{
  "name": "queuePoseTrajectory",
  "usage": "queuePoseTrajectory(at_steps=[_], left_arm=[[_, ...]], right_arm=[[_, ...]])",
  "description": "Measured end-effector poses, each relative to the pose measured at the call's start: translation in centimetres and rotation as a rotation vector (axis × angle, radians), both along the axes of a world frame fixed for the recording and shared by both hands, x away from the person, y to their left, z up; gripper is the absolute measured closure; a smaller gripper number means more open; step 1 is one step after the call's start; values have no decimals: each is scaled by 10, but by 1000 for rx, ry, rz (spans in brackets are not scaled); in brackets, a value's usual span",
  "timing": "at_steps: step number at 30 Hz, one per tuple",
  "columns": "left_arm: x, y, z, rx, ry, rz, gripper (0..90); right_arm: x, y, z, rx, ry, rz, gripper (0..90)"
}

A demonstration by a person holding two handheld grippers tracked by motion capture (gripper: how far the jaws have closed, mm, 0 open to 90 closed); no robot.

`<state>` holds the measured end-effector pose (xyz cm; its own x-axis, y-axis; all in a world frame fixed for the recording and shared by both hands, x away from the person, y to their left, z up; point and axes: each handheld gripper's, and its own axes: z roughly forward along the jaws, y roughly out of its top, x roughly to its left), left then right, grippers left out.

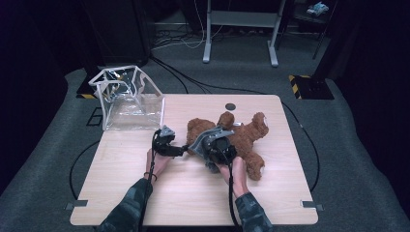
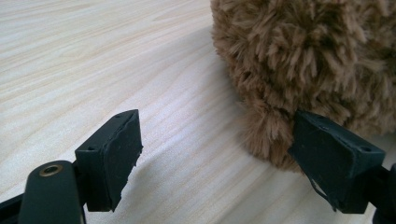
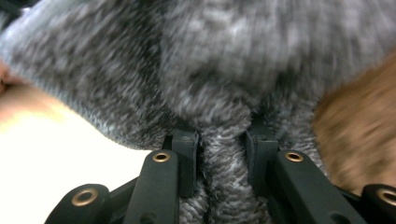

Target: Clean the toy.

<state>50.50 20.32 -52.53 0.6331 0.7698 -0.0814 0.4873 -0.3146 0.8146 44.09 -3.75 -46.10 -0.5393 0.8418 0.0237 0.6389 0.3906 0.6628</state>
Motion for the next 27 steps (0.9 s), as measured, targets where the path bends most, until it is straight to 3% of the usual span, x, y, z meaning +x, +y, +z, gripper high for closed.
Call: queuePoseTrajectory(at_steps=[3,6,9,12,18,20,23,27], left_arm=[[0,0,0,4,3,1,167],[1,0,1,14,14,-10,161],[2,1,1,0,16,3,150],[2,3,6,-3,10,17,147],[-1,1,46,-60,-57,37,147],[-1,-6,60,-67,-69,16,147],[-1,-24,76,-47,-85,-24,144],[0,-56,81,-8,-94,-73,131]], right_arm=[[-2,3,-12,-17,40,19,709],[-4,1,-12,-8,57,37,706],[-8,-10,1,44,38,25,705],[-12,-22,19,57,-4,12,704],[-12,-51,47,77,-73,-37,704],[-12,-59,53,101,-89,-56,705],[-9,-69,61,95,-122,-83,706],[-6,-76,68,49,-164,-144,707]])
